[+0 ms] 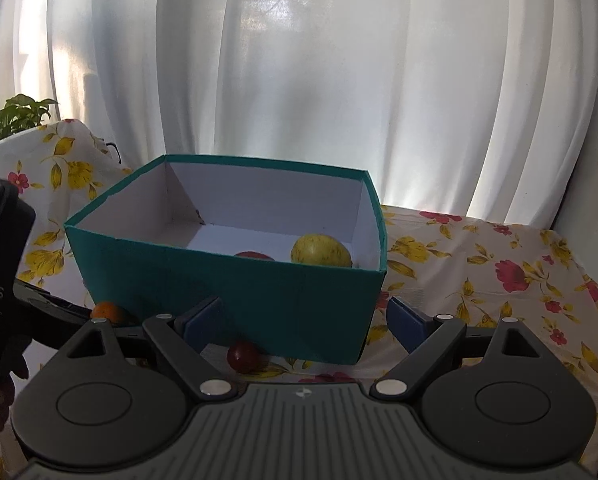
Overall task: Organize fruits
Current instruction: 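Lift the orange with the left tool while the right tool grasps a kiwi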
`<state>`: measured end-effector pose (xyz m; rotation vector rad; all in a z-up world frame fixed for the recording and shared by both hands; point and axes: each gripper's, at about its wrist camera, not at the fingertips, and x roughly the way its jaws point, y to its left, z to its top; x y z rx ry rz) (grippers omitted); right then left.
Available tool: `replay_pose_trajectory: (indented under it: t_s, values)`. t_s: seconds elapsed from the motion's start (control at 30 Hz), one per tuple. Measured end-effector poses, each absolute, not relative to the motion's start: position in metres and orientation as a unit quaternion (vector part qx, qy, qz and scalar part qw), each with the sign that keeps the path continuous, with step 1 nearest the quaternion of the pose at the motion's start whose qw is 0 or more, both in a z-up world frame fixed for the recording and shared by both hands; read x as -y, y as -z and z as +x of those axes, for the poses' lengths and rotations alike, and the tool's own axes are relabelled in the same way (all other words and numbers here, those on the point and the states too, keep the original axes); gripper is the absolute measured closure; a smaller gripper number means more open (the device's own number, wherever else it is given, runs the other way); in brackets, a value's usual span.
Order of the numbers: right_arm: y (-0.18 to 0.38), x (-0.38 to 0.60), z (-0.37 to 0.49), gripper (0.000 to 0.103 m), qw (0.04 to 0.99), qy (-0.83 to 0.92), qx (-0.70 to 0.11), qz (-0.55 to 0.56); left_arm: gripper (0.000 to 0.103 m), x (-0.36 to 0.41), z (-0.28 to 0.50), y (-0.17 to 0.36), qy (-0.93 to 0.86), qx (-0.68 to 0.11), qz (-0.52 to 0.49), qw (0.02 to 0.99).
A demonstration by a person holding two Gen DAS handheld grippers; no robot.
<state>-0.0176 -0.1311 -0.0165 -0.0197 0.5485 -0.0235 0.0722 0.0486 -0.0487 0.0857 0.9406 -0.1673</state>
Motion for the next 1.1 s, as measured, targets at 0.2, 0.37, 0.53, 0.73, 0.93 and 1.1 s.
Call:
replay_pose_trajectory:
  t_s: [0.2, 0.37, 0.53, 0.73, 0.93, 1.1]
  values:
    - [0.043, 0.116, -0.010, 0.014, 0.944, -0.013, -0.330, -0.011, 0.058, -0.058, 0.056, 0.019, 0.079, -0.424, 0.032, 0.902]
    - [0.057, 0.102, -0.008, 0.016, 0.934, -0.026, -0.357, -0.004, 0.058, -0.065, 0.057, 0.010, 0.087, -0.417, 0.026, 0.904]
    - [0.069, 0.090, -0.008, 0.025, 0.924, -0.018, -0.381, 0.015, 0.058, -0.069, 0.059, 0.006, 0.113, -0.410, 0.035, 0.904]
    - [0.079, 0.077, -0.004, 0.025, 0.923, 0.021, -0.383, 0.008, 0.058, -0.073, 0.064, 0.002, 0.148, -0.406, 0.041, 0.901]
    - [0.081, 0.070, 0.004, 0.035, 0.923, 0.057, -0.380, -0.008, 0.058, -0.075, 0.069, 0.001, 0.177, -0.417, 0.050, 0.890]
    - [0.079, 0.070, 0.005, 0.035, 0.917, 0.062, -0.393, -0.003, 0.058, -0.076, 0.071, -0.005, 0.194, -0.421, 0.053, 0.885]
